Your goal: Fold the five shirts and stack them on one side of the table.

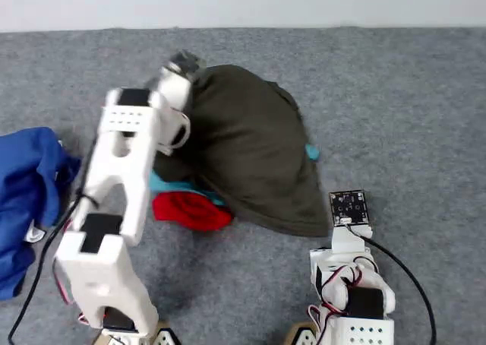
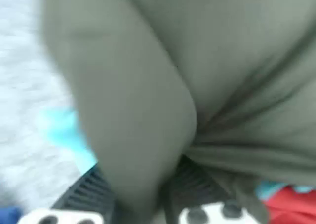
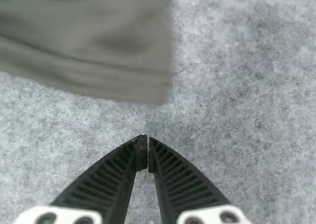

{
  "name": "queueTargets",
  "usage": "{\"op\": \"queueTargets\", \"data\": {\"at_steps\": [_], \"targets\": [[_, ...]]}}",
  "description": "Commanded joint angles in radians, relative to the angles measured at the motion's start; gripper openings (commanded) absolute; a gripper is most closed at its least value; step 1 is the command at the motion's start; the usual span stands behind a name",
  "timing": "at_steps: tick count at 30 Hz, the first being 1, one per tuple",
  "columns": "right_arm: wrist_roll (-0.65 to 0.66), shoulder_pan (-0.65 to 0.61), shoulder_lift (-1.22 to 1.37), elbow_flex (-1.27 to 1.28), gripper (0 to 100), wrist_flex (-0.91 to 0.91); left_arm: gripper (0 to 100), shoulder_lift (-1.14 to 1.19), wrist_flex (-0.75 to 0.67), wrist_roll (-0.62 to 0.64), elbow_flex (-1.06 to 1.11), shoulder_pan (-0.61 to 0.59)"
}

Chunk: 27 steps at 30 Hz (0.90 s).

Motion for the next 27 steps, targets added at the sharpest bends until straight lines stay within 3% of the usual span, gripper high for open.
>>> {"op": "queueTargets", "data": {"at_steps": [1,14,27], "targets": [[-0.008,-0.002,-0.012,0.015,0.9,-0.013,1,-0.207,0.025,0.009,-0.068,-0.069],[-0.008,-0.002,-0.012,0.015,0.9,-0.013,1,-0.709,0.017,0.009,-0.068,-0.256],[-0.008,-0.002,-0.012,0.015,0.9,-0.013,1,-1.122,-0.239,0.009,-0.064,-0.382]]}}
